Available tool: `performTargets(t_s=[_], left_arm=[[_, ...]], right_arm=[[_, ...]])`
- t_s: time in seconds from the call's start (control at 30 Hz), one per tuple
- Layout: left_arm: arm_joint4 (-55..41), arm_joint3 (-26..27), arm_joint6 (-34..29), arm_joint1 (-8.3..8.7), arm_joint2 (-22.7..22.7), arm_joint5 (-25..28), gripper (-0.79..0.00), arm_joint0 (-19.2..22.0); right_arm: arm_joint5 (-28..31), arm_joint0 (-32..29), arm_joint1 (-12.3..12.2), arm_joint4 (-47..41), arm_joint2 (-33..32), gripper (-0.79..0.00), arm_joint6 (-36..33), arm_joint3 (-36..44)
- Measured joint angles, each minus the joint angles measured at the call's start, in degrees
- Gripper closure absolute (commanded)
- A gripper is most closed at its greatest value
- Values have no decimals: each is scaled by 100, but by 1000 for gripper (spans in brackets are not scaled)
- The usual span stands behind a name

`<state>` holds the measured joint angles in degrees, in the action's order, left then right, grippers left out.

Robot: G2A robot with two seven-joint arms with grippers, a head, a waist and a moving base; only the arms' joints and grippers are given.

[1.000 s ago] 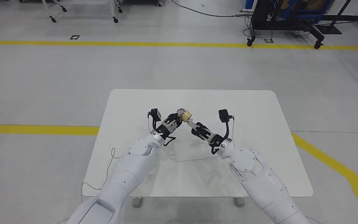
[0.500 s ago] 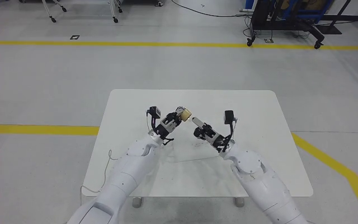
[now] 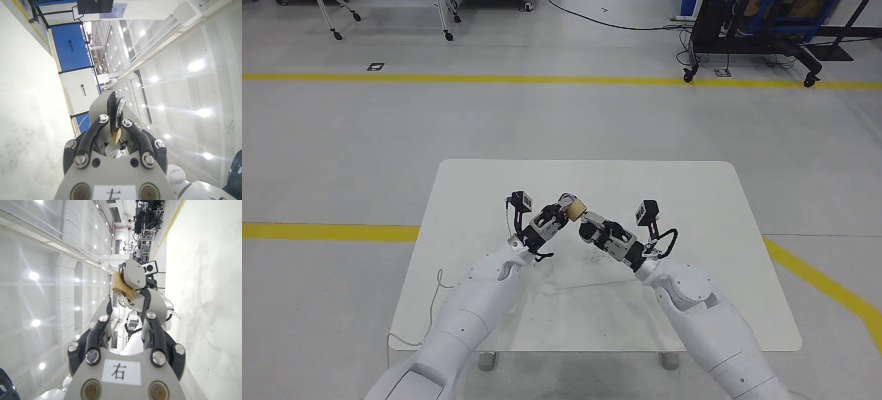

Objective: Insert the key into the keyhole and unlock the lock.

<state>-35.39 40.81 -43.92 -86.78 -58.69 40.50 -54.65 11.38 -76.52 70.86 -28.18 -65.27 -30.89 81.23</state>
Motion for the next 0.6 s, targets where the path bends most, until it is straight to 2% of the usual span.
performTargets(t_s=[0.17, 0.23, 0.4, 0.6], left_arm=[[40, 19, -56, 16, -49, 15, 0, -25], [61, 38, -62, 23, -66, 17, 0, -34], [123, 89, -57, 37, -108, -1, 0, -44], [159, 131, -87, 35, -116, -4, 0, -50]], right_arm=[[-24, 49, 17, -49, 8, -132, -29, -63], [-30, 67, 23, -51, 13, -77, -32, -71], [-60, 109, 39, -79, 19, 0, -33, -81], [-136, 137, 73, -417, 37, 0, -176, -162]])
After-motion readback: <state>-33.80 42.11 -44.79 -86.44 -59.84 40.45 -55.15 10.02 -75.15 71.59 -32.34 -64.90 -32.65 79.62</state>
